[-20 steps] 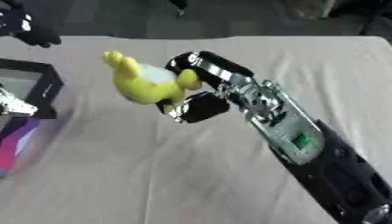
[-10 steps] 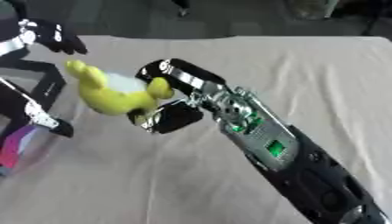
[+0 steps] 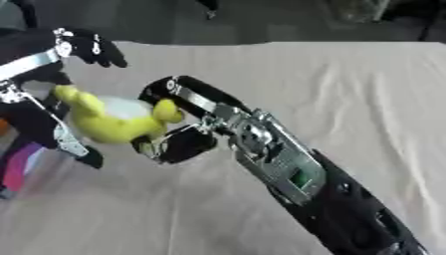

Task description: Pick up the objects with one hand, pass them to the other hand, and then place them into the box on the other side of the table.

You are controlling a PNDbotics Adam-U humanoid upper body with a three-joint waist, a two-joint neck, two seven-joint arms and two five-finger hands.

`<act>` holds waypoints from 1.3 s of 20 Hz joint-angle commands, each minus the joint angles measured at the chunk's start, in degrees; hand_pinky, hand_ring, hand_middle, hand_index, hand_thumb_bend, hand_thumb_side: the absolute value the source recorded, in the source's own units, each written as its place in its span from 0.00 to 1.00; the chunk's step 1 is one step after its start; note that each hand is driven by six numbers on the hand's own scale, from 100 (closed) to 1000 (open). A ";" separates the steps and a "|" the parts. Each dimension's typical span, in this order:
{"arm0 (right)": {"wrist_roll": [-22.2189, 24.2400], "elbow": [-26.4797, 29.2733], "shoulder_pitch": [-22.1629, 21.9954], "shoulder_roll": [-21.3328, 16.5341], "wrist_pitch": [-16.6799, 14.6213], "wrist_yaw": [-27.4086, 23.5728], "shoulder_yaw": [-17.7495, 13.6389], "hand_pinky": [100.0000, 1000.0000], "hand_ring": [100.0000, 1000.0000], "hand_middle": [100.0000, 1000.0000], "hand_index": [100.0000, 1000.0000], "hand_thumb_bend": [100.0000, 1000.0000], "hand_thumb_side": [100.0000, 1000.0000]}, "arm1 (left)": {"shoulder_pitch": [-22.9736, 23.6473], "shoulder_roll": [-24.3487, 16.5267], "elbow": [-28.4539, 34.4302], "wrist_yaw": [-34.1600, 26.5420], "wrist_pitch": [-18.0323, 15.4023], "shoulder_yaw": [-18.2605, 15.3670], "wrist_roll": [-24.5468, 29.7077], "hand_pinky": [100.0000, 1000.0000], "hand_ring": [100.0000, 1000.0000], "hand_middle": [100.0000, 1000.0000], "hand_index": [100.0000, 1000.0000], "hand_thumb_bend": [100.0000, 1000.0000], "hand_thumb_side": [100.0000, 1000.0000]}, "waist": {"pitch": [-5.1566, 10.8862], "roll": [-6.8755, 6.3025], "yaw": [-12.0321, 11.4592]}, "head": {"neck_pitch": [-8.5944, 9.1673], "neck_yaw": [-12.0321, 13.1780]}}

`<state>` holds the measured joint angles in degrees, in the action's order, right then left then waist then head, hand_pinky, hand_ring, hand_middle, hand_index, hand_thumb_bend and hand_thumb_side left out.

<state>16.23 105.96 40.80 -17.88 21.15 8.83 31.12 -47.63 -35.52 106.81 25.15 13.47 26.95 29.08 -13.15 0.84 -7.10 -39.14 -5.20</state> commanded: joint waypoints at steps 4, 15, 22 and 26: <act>0.58 0.88 0.95 0.27 -0.26 0.77 -0.36 0.79 0.56 0.32 0.43 0.00 0.00 | -1.09 0.01 1.64 -1.08 0.61 -0.08 0.63 0.73 0.65 0.63 0.72 0.81 0.19 | 1.14 -0.74 -0.08 | 0.36 0.45; 0.50 1.19 0.87 0.07 -0.20 0.75 -0.40 0.79 0.56 0.33 0.43 0.01 0.00 | -0.93 0.18 2.52 -2.41 2.83 0.20 -2.18 0.68 0.42 0.25 0.34 0.25 0.01 | 1.04 -0.54 -0.11 | 0.27 0.49; 2.14 1.64 0.70 -0.38 -0.78 -0.09 -0.34 0.85 0.78 0.71 0.78 0.44 0.31 | -0.37 0.36 2.37 -4.31 4.22 -0.28 -3.17 0.67 0.41 0.24 0.33 0.27 0.00 | 1.14 -0.32 -0.04 | -0.16 0.53; 4.13 2.31 0.33 -2.35 -2.59 1.94 -1.11 0.89 0.86 0.85 0.89 0.44 0.78 | 0.93 -1.19 2.80 -5.06 4.66 -1.64 -4.95 0.67 0.40 0.22 0.30 0.31 0.00 | 1.28 -0.19 0.16 | -0.37 0.37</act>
<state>19.65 106.58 40.60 -19.31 19.18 10.33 30.27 -45.94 -34.97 108.91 20.33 17.94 26.95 25.02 -13.15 0.84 -6.99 -39.26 -4.73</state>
